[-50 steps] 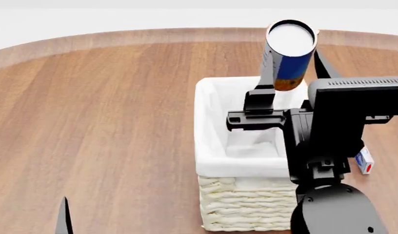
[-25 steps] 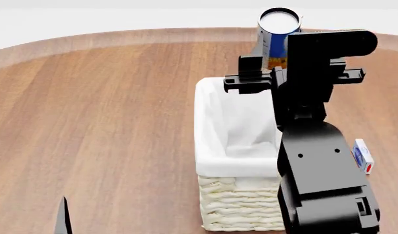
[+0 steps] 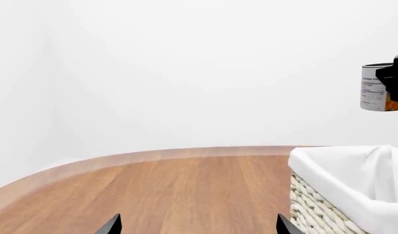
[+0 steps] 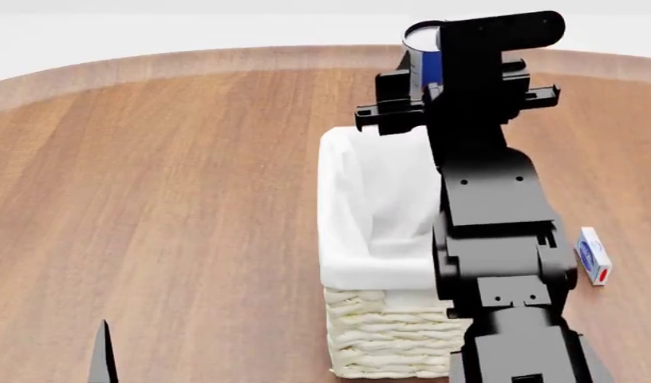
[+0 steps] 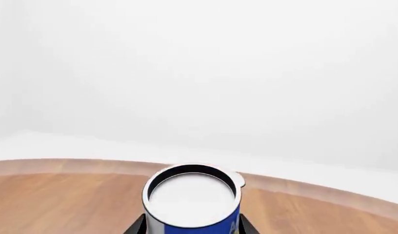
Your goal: Pick up the alphabet soup and put it in the basket.
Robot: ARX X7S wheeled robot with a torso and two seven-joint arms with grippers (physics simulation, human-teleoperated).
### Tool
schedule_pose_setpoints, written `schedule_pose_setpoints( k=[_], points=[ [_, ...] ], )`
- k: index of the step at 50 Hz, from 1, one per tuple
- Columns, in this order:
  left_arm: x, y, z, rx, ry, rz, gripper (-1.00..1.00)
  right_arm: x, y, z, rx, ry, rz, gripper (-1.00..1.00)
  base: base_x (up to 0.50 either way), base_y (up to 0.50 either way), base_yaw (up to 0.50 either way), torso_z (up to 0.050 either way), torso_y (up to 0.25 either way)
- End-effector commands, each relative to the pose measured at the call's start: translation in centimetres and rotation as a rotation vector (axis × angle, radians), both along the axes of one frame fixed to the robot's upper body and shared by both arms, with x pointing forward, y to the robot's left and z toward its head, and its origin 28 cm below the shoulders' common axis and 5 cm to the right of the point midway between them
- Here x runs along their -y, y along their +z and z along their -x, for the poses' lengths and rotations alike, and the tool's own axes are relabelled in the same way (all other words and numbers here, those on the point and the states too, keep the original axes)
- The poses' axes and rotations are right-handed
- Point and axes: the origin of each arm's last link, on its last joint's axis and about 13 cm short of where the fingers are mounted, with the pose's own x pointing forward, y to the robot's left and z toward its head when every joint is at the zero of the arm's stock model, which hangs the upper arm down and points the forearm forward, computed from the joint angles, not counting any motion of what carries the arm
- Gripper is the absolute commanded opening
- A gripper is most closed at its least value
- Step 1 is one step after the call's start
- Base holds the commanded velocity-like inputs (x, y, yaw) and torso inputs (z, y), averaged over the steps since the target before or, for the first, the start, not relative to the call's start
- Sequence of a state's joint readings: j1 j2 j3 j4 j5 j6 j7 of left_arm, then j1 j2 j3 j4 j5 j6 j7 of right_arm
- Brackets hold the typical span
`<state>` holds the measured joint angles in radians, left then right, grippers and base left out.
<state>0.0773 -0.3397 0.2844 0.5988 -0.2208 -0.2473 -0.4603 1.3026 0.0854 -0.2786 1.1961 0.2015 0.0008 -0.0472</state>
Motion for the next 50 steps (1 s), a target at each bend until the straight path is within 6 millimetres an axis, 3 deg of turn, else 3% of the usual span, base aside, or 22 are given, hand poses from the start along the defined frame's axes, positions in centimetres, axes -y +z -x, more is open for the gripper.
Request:
schedule_pose_setpoints(
  k=[1, 20, 50],
  points=[
    [0.0, 0.0, 0.0, -0.002, 0.0, 0.001, 1.0, -1.2, 0.9, -0.3, -0.073, 0.048, 0.05, -1.0, 0.0, 0.0, 0.0, 0.0, 0.0],
    [-0.1, -0.1, -0.1, -0.006, 0.002, 0.008, 1.0, -0.8, -1.2, 0.4, -0.305, 0.055, 0.035, -1.0, 0.0, 0.0, 0.0, 0.001, 0.001],
    [-0.1, -0.3, -0.1, -0.008, 0.003, 0.011, 1.0, 0.0, -4.7, 1.6, -0.469, 0.019, 0.002, -1.0, 0.0, 0.0, 0.0, 0.0, 0.001]
  ],
)
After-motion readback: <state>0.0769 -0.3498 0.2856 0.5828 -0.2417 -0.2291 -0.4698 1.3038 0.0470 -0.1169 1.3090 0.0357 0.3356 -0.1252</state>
